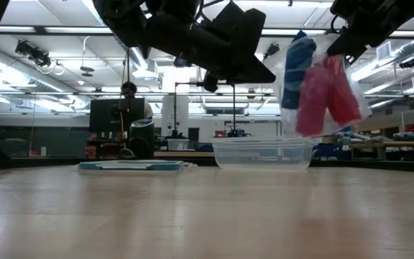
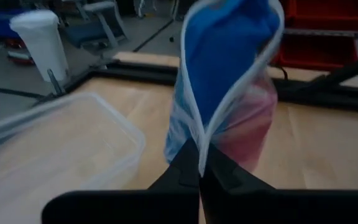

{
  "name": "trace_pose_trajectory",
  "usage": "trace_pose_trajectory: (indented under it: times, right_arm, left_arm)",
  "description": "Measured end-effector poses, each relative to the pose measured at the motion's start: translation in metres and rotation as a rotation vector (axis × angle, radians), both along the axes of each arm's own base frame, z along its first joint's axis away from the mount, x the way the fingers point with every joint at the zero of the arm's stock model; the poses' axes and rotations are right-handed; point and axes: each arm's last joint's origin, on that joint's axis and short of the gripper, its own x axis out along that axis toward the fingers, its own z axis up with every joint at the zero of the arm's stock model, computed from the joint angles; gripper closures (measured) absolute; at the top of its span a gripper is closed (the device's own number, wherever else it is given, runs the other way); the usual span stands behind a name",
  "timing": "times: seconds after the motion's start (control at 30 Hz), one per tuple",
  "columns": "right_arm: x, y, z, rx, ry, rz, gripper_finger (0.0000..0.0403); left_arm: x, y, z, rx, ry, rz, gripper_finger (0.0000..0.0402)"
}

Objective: Roll bandage
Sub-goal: Put the blue bandage into the transparent zip bag

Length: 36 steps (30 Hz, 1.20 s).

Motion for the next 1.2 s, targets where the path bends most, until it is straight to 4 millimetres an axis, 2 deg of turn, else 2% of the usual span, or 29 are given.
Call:
trace_pose_trajectory:
  times: [0.23,0.37,0.5,0.83,1.03,1.2]
  right_arm:
    - [-0.003,0.0,-0.002,0.054,0.034,-0.052,0.0363]
    - [-0.007,-0.001,-0.009,0.077,0.135,-0.139,0.036]
    - [-0.004,0.0,-0.008,0.094,0.114,-0.136,0.036]
    - [0.01,0.011,-0.012,0.025,0.118,-0.019,0.0352]
    - [0.02,0.019,-0.009,-0.014,0.061,0.011,0.031]
    - [0.038,0.025,-0.014,-0.001,0.057,0.018,0.028]
  left_arm:
    - [-0.001,-0.002,-0.006,-0.029,0.055,-0.053,0.0401]
    - [-0.002,-0.002,-0.009,-0.052,0.089,-0.06,0.0401]
    - [-0.003,-0.002,-0.013,-0.059,0.126,-0.056,0.0401]
    - [-0.004,-0.002,-0.014,-0.067,0.13,-0.053,0.0401]
    - [-0.004,-0.002,-0.014,-0.071,0.136,-0.052,0.0401]
    - [-0.004,-0.002,-0.014,-0.071,0.131,-0.052,0.0401]
